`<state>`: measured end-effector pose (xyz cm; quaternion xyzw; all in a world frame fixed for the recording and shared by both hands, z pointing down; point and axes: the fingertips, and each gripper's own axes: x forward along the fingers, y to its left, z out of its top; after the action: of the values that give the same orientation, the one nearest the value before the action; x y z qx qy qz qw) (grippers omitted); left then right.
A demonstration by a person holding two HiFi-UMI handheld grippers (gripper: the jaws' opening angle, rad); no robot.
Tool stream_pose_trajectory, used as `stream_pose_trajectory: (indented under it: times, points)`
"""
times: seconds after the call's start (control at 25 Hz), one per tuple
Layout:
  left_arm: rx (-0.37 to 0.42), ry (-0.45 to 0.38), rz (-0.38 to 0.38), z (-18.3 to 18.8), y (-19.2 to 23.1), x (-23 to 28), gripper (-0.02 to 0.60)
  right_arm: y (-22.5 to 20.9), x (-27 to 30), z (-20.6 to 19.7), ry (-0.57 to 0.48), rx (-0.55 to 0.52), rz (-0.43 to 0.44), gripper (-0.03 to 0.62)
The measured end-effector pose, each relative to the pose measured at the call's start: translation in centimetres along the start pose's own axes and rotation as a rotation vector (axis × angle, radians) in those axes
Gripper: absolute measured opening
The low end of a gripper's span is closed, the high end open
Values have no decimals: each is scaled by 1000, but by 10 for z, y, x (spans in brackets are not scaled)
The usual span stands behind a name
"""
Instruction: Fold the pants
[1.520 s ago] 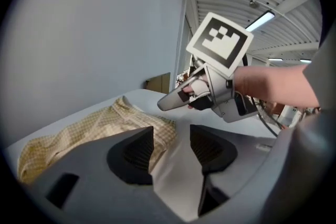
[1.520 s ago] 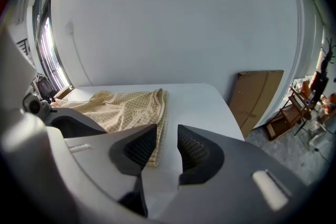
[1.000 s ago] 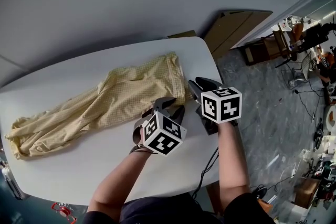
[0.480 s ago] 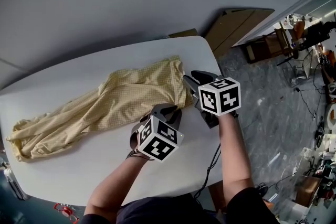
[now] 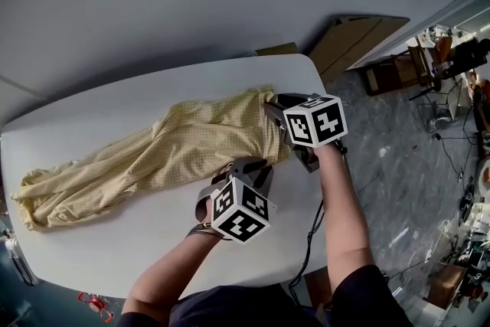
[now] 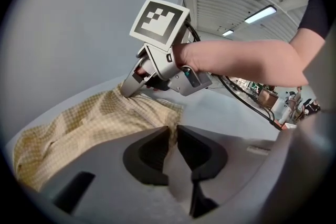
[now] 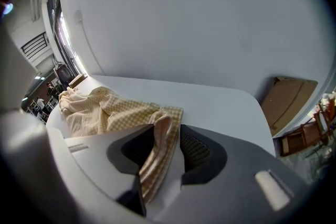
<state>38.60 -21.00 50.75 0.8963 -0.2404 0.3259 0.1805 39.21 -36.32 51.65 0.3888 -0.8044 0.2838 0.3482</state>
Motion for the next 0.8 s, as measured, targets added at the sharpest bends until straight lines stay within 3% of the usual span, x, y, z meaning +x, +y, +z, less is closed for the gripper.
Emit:
stream_pose_trajectory:
  times: [0.08, 0.16, 0.44, 0.64, 0.8]
  points:
    - [4, 2, -1, -1, 0, 0, 55, 2, -1, -2, 8, 11, 27, 123]
    - [12, 3, 0, -1, 0, 0, 60, 6, -3, -3, 6, 33, 50, 42]
    - [-3, -20, 0, 0, 1, -1, 64, 21, -28, 14, -32, 39, 90, 29]
    - [-101, -114, 0, 3, 6, -21, 63, 60, -52, 35, -71, 3, 173, 29]
    - [-106, -179, 19, 4, 11, -45, 63, 99, -62, 48, -85, 8, 252, 29]
